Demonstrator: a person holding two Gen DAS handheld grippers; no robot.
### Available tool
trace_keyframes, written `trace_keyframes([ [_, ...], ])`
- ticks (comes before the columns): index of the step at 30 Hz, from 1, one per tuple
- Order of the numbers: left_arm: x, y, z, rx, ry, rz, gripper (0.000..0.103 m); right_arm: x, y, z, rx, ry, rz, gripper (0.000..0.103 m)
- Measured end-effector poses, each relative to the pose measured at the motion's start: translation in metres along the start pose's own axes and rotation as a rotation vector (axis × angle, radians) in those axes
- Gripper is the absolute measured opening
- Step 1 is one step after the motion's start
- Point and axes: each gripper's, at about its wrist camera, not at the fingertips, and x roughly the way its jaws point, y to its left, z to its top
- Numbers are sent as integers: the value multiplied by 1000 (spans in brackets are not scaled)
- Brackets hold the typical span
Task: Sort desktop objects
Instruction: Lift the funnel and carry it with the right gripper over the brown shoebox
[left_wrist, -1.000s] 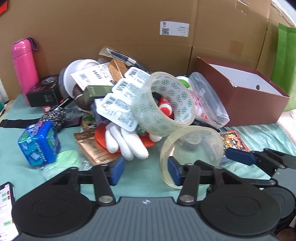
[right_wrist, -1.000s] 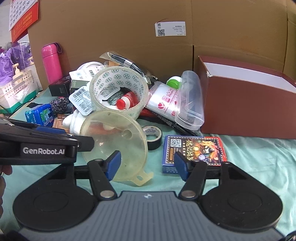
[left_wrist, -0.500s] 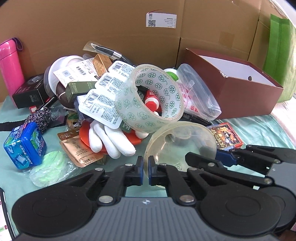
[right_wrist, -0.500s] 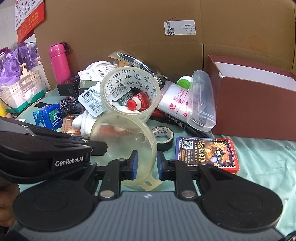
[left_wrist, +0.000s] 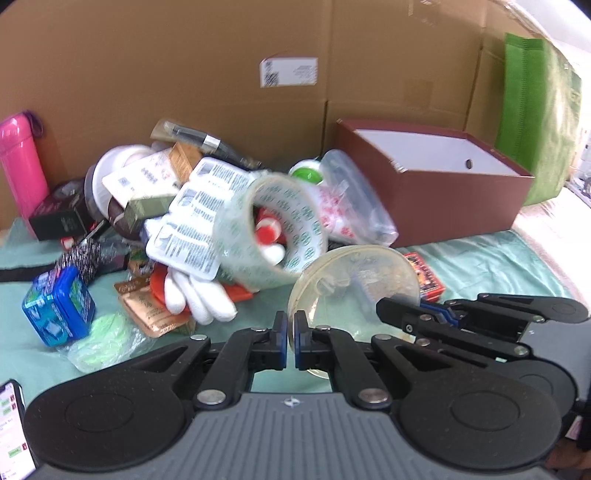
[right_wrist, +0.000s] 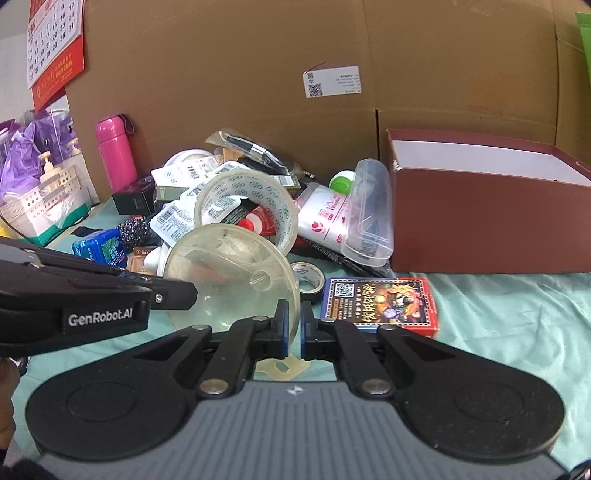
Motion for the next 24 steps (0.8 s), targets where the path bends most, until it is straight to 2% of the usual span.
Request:
trace_keyframes([
  [8,-17,-27,13,52,-54,-40,1,-37,-18,5,15,-96,-25,3],
  [14,-21,-56,45,112,-131,-98,1,-57,-43,22,21,-179,-93,3],
  [18,-9,-79,75,134,-162,-155,0,-66,-65,42,16,-238,-172,3],
  [21,9,-92,103,109,-156,-226,0,-69,-84,60,9,-274,-231,3],
  [24,35,-102,128,70,-130,-285,0,-65,-111,80,27,-280,-251,3],
])
